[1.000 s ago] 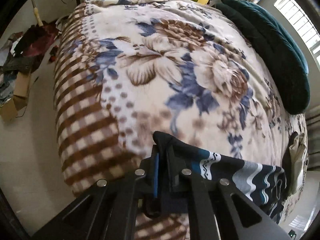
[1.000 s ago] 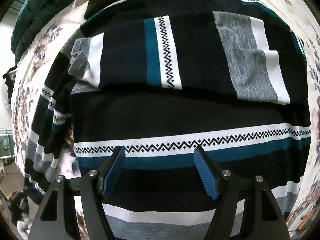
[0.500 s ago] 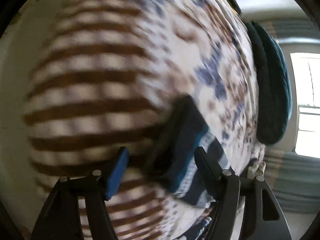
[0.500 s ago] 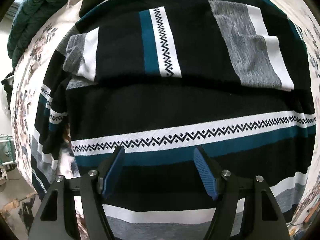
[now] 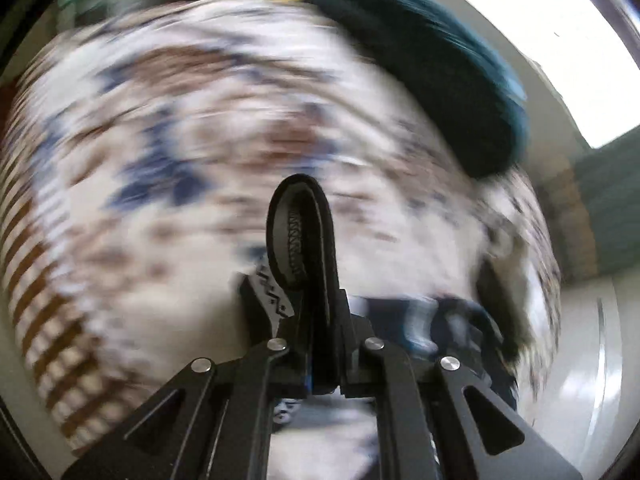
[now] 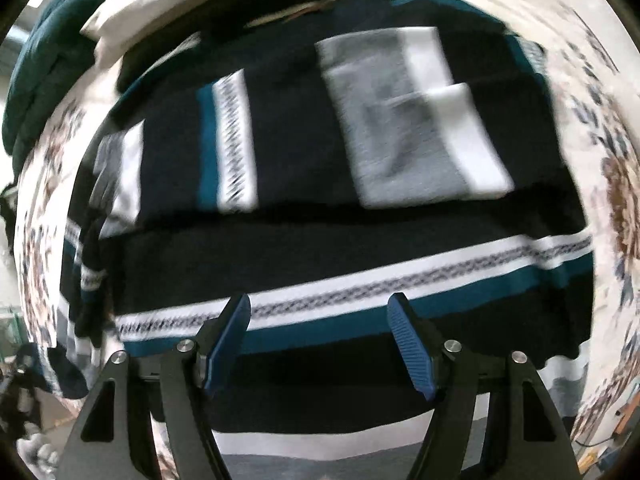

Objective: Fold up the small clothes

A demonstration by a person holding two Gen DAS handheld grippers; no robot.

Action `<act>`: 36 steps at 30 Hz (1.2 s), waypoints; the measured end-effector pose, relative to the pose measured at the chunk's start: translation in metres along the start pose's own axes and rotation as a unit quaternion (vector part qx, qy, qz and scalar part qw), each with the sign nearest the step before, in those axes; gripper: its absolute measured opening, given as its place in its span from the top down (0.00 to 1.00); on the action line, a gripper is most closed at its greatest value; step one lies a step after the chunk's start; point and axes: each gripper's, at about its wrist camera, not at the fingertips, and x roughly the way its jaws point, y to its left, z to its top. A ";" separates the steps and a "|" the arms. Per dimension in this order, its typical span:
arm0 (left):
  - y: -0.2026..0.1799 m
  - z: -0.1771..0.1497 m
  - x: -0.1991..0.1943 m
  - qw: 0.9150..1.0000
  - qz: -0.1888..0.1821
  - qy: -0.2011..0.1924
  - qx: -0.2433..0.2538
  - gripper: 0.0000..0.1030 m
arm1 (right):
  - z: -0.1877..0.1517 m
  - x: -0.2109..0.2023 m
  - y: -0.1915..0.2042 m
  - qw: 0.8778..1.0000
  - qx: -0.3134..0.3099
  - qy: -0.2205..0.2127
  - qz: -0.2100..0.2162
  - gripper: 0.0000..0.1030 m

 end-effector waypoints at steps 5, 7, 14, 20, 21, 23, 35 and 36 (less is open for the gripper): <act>-0.161 -0.046 0.038 0.987 -0.089 0.049 0.122 0.94 | 0.017 -0.016 -0.062 0.999 0.049 -0.020 0.009 0.29; -0.221 -0.075 0.059 0.976 -0.120 0.081 0.161 0.94 | 0.021 -0.021 -0.087 0.998 0.063 -0.025 0.008 0.29; -0.366 -0.195 0.109 0.934 -0.174 0.169 0.262 0.93 | 0.034 -0.034 -0.171 0.995 0.098 -0.033 0.002 0.29; -0.395 -0.221 0.117 0.922 -0.161 0.190 0.297 0.36 | 0.040 -0.046 -0.216 0.993 0.115 -0.028 0.016 0.29; -0.389 -0.216 0.115 0.925 -0.153 0.183 0.296 0.20 | 0.041 -0.049 -0.219 0.992 0.118 -0.028 0.024 0.29; -0.379 -0.207 0.111 0.934 -0.118 0.155 0.298 0.18 | 0.047 -0.054 -0.217 0.992 0.118 -0.029 0.044 0.29; -0.217 -0.117 0.095 0.949 0.143 0.048 0.278 0.06 | 0.131 -0.049 -0.146 0.993 0.035 -0.048 0.102 0.29; -0.211 -0.115 0.099 0.950 0.148 0.049 0.269 0.06 | 0.137 -0.038 -0.138 0.994 0.027 -0.040 0.096 0.29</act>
